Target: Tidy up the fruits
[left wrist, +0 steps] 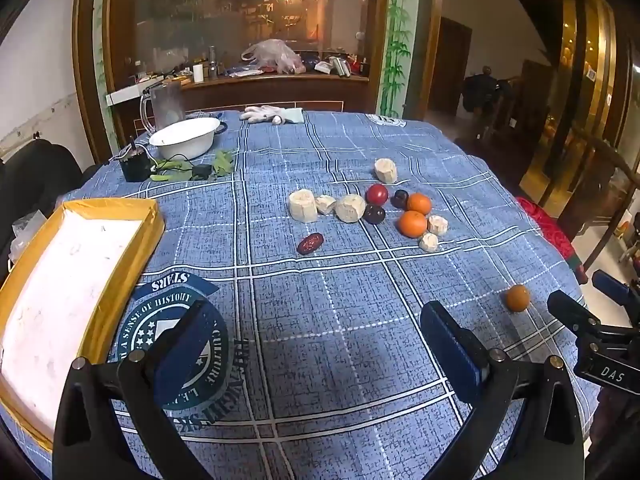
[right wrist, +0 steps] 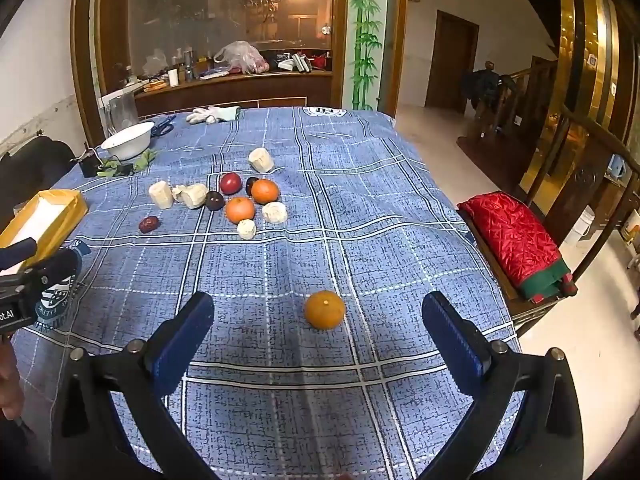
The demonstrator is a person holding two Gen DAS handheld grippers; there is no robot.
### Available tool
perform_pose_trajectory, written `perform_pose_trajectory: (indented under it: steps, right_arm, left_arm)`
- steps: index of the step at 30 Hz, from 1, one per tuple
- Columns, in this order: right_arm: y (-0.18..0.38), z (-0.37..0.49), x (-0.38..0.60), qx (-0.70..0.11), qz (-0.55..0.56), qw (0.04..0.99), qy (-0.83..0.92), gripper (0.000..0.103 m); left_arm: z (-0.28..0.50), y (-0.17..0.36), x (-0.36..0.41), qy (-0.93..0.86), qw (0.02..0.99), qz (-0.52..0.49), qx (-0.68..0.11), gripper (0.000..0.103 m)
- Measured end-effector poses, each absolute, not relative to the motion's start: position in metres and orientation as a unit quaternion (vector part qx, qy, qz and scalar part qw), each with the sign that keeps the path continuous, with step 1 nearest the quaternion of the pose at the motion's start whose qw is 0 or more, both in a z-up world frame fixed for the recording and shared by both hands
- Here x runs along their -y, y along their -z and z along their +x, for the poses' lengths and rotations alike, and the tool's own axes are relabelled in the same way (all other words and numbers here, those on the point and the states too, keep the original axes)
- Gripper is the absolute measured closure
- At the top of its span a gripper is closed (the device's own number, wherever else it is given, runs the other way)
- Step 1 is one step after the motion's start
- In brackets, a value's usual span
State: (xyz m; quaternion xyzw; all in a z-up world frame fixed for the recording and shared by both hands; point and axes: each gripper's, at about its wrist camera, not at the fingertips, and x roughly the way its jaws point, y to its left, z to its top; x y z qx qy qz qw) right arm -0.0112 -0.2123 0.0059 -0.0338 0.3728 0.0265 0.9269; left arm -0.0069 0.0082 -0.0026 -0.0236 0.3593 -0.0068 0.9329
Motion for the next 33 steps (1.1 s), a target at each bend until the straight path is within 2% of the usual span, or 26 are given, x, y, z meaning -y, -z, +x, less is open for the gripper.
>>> perform_pose_trajectory:
  steps: [33]
  right_arm:
    - [0.008, -0.024, 0.220, -0.383, -0.016, 0.922, -0.055, 0.000]
  left_arm:
    - [-0.003, 0.008, -0.009, 0.009, 0.929, -0.028, -0.370, 0.000]
